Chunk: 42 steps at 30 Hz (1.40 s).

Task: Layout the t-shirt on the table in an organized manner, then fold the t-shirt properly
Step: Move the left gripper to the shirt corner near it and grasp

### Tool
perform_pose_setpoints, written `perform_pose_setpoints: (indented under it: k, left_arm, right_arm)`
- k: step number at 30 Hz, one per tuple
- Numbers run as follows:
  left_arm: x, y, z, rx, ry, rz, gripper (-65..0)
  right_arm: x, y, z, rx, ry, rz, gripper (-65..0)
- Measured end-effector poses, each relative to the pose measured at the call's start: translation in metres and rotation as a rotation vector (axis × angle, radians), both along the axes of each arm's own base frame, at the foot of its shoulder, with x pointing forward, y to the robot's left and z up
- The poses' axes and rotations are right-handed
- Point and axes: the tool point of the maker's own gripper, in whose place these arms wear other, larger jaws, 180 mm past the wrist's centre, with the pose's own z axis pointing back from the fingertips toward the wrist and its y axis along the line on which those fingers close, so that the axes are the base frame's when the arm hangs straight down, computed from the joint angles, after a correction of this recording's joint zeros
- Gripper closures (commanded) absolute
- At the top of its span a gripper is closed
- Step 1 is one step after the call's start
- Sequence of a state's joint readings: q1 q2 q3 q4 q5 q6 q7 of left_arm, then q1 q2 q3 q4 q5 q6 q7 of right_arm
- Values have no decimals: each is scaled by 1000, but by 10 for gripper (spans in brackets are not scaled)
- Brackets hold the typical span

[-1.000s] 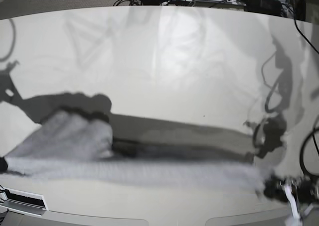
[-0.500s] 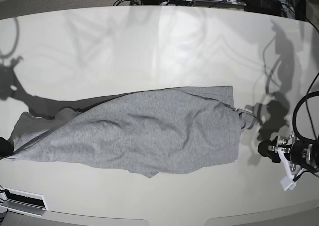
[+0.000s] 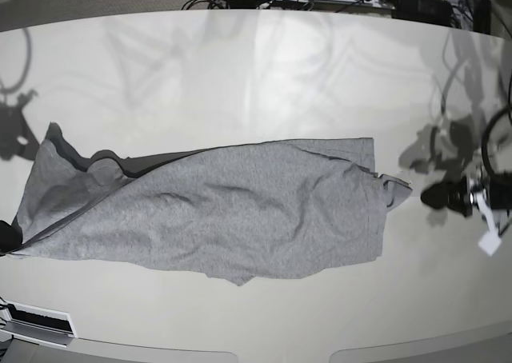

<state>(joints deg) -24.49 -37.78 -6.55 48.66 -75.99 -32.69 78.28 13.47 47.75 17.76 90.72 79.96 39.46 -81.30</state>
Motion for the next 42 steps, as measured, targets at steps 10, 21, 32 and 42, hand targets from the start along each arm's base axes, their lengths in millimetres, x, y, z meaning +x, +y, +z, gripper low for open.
perform_pose_setpoints:
  k: [10,21,32,42]
  left_arm:
    - [-47,17,-43,-70,37,192,-315]
    - [-52,-34,-92,-103,52,278,-315]
    - [-38,-60,-105,-116,25,337,-315]
    - [-34,-92,-112,-137,17,319,-315]
  right_arm:
    - [0,0,0,-2,-2,3,0]
    - [0,0,0,-2,-2,3,0]
    - [0,0,0,-2,-2,3,0]
    - [0,0,0,-2,-2,3,0]
